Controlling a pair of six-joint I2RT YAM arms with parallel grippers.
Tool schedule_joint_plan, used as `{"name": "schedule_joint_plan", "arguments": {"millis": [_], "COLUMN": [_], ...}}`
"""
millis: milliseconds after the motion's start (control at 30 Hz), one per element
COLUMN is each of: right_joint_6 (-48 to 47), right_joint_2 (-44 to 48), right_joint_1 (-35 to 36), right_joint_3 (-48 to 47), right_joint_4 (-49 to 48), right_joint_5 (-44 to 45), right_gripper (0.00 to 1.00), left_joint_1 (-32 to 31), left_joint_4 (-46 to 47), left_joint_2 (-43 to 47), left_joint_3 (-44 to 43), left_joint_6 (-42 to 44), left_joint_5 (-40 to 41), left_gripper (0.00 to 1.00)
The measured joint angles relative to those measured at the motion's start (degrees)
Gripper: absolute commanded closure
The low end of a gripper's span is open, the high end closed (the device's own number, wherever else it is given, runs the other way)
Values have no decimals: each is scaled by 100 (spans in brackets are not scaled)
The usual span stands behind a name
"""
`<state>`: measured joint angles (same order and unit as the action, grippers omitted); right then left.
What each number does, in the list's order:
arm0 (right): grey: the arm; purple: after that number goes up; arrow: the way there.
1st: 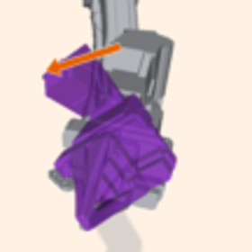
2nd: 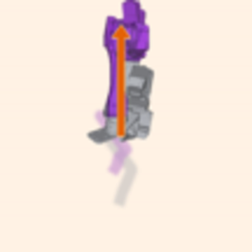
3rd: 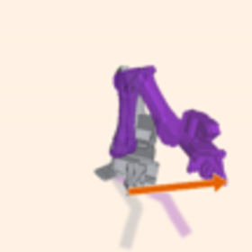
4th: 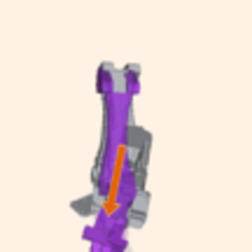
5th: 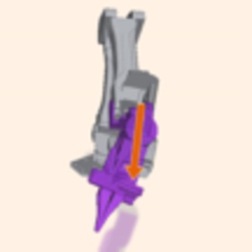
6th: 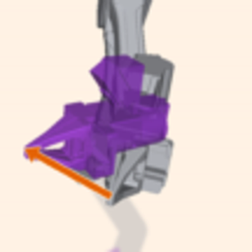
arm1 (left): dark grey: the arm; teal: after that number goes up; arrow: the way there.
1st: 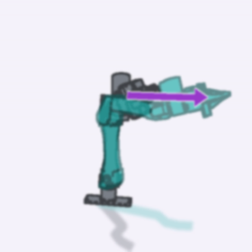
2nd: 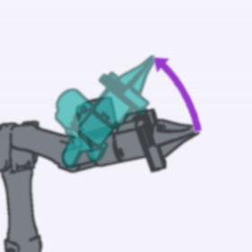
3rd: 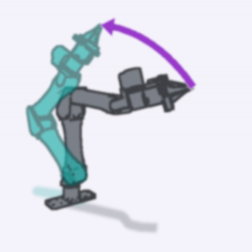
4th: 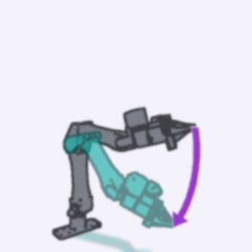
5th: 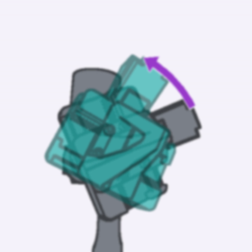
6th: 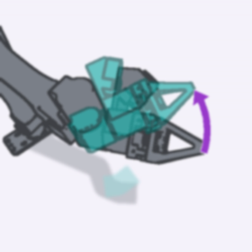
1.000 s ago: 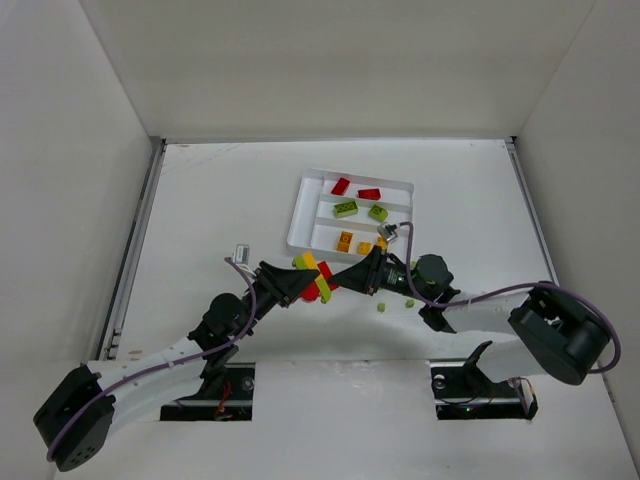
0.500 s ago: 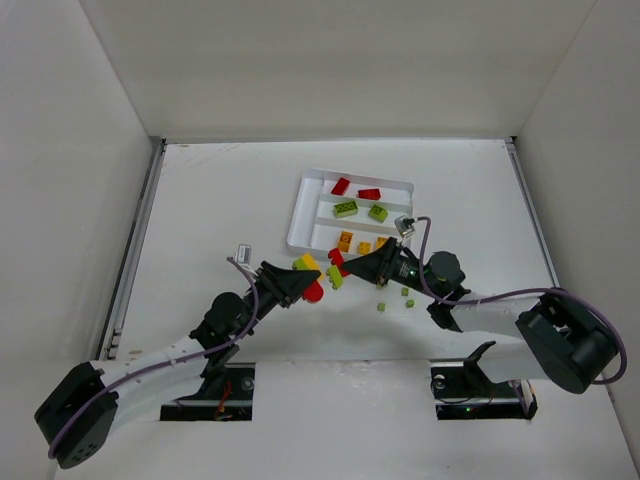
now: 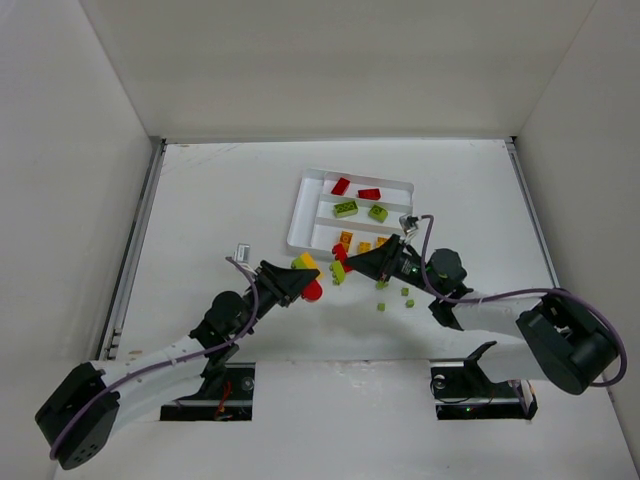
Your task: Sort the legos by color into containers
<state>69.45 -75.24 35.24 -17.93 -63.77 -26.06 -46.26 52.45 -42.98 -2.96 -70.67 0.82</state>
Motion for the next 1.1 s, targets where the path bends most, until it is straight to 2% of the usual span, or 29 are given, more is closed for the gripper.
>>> {"name": "schedule_joint_plan", "arguments": {"millis": [233, 400, 567, 733, 933, 1000, 1100], "right_joint_6": [-380, -787, -1123, -1276, -1331, -1338, -1338], "right_joint_2": [358, 719, 1014, 1097, 1104, 1104, 1104], "right_joint_1": [0, 42, 85, 83, 85, 85, 85], "right_joint_3": [0, 0, 0, 0, 0, 0, 0], "right_joint_4": [562, 1213, 1759, 2039, 2155, 2162, 2186], "right_joint_5": [258, 603, 883, 1034, 1113, 1117, 1132], "right_gripper": [67, 67, 67, 66, 66, 66, 66], "left_joint_1": [-46, -431, -824, -1036, -931, -896, -874], "left_joint_4": [-284, -1099, -2116, -2647, -2905, -2903, -2905], "left_joint_2": [-601, -1165, -1733, -2076, -2284, -2291, -2291], "left_joint_3": [0, -122, -763, -1102, -1086, -1078, -1078], "left_joint_6": [267, 684, 1154, 1438, 1521, 1528, 1565], "left_joint_5": [-28, 168, 592, 994, 1200, 1228, 1266], "left_gripper": [87, 85, 83, 74, 66, 59, 42]}}
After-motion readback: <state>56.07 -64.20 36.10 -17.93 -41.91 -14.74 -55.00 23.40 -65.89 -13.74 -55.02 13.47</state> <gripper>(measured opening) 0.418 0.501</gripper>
